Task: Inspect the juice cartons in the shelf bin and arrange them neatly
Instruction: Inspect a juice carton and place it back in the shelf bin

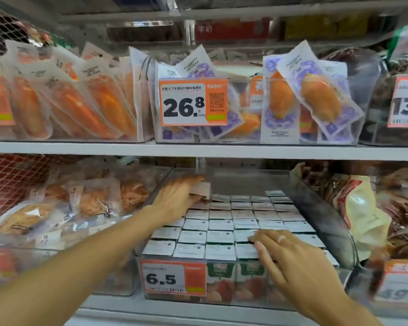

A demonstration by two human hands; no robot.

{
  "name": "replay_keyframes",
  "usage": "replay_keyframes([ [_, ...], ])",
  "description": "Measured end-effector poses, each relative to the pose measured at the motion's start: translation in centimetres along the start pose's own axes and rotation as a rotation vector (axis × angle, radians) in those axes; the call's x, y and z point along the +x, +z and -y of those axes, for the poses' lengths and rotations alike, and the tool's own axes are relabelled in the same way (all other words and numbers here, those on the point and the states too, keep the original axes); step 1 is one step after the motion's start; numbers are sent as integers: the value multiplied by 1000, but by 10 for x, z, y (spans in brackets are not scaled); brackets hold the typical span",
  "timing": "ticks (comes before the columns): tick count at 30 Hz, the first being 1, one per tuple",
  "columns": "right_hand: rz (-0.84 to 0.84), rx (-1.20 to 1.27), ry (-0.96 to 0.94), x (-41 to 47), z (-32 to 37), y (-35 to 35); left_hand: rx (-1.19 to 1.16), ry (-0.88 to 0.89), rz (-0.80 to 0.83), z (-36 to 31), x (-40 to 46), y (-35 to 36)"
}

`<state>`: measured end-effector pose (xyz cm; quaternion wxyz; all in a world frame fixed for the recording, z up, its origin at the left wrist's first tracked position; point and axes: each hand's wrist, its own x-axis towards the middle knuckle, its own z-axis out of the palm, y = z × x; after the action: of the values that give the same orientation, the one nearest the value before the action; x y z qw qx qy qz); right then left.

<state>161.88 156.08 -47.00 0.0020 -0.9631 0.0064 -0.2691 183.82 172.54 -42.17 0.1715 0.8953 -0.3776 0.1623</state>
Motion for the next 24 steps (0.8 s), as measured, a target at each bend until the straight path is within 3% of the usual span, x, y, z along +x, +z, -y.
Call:
replay_keyframes([
  [9, -4, -19, 50, -3, 5, -1, -66, -14, 285, 9, 45, 10],
  [19, -75, -12, 55, -4, 5, 3, -139, -40, 417, 18, 43, 36],
  [24, -118, -34, 46, -4, 4, 6, -89, -22, 408, 20, 43, 40],
])
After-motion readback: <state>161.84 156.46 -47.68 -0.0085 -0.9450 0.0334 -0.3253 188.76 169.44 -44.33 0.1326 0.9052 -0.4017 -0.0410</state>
